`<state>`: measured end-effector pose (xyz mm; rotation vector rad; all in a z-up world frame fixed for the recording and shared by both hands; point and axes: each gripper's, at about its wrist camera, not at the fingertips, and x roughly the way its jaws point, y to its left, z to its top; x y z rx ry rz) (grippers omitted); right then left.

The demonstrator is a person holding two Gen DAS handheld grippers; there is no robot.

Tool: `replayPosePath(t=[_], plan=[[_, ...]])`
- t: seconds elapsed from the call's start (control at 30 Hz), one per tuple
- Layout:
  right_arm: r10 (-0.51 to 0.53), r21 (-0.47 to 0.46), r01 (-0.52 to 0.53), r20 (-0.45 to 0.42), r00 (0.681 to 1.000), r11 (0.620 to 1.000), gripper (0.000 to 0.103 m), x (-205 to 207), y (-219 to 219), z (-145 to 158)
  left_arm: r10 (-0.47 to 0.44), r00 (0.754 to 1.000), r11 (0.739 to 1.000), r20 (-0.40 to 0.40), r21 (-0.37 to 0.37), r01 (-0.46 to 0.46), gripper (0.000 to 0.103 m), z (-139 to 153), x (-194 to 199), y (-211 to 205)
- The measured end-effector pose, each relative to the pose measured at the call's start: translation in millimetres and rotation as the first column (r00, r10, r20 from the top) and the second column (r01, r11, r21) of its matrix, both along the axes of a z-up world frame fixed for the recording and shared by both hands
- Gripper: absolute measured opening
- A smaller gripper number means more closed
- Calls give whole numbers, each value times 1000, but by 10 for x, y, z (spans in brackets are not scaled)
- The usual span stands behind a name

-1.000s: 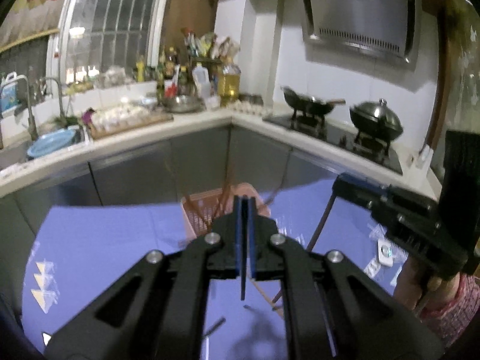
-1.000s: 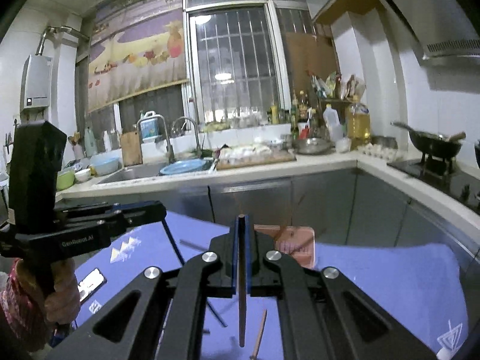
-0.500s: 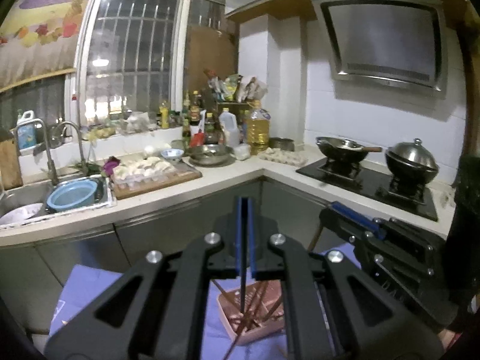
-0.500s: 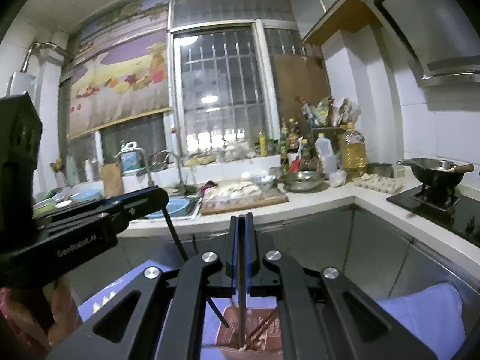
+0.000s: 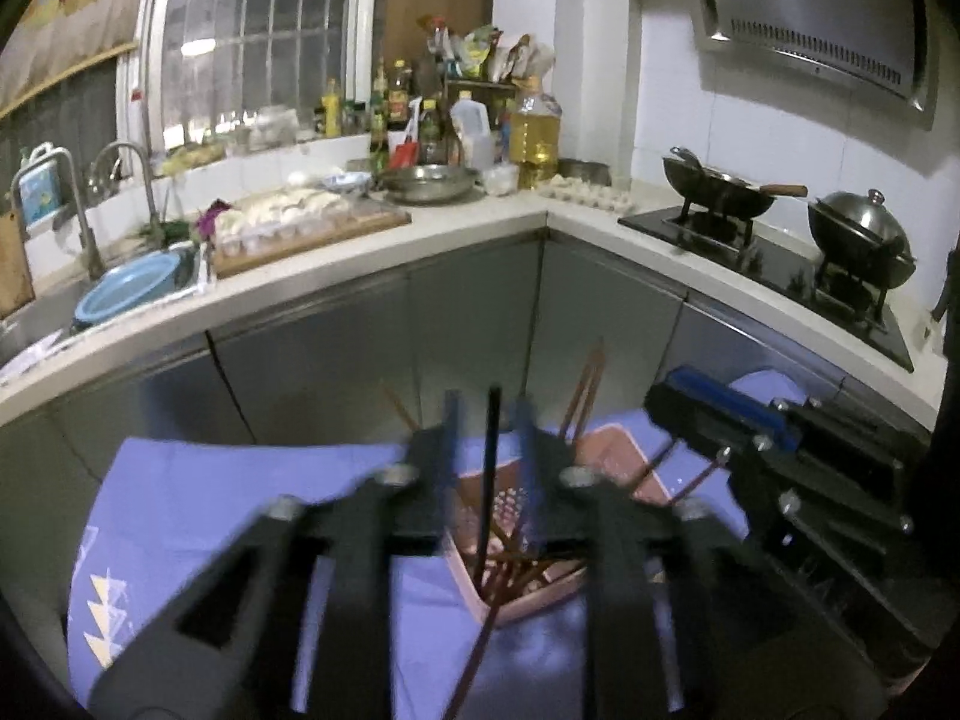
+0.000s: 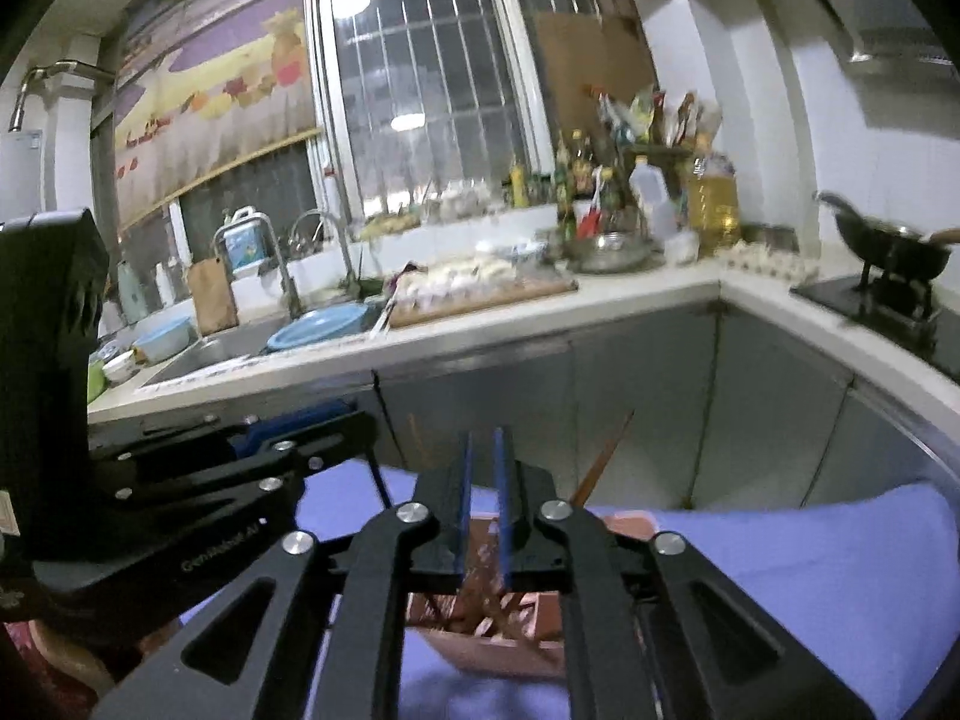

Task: Organize utensils
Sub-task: 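Carry the black chopstick in the left tool while the right tool carries its brown chopstick into the caddy, then open both tools over the caddy and swing them back over the cloth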

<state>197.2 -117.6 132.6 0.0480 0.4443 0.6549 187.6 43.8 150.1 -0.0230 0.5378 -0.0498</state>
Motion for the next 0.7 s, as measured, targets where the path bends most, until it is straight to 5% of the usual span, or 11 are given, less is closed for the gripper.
replayPosePath(t=[0.1,0.23,0.33,0.43,0.53,0.6,0.7], plan=[[0,20,0,16,1000,1000,36,-145,-56,91,22,998,1000,56,-6,-22,42,133,-198,15],[10,82,-19,109,994,996,37,-508,-225,406,47,986,997,157,-60,-38,43,477,-662,129],[121,131,-142,156,980,981,37,-942,-386,609,57,965,993,257,-113,-29,43,647,-1278,301],[341,15,-345,111,933,939,37,-1347,-295,364,82,952,988,295,-152,-38,45,443,-2024,570],[475,-192,-480,-73,877,856,37,-1541,104,-404,93,976,984,199,-171,-59,45,-6,-2405,770],[487,-347,-509,-154,860,788,37,-1623,386,-920,80,996,983,50,-173,-70,45,-479,-2564,882],[515,-476,-550,-217,830,686,37,-1659,702,-1433,67,983,975,-172,-197,-101,45,-1113,-2673,956]])
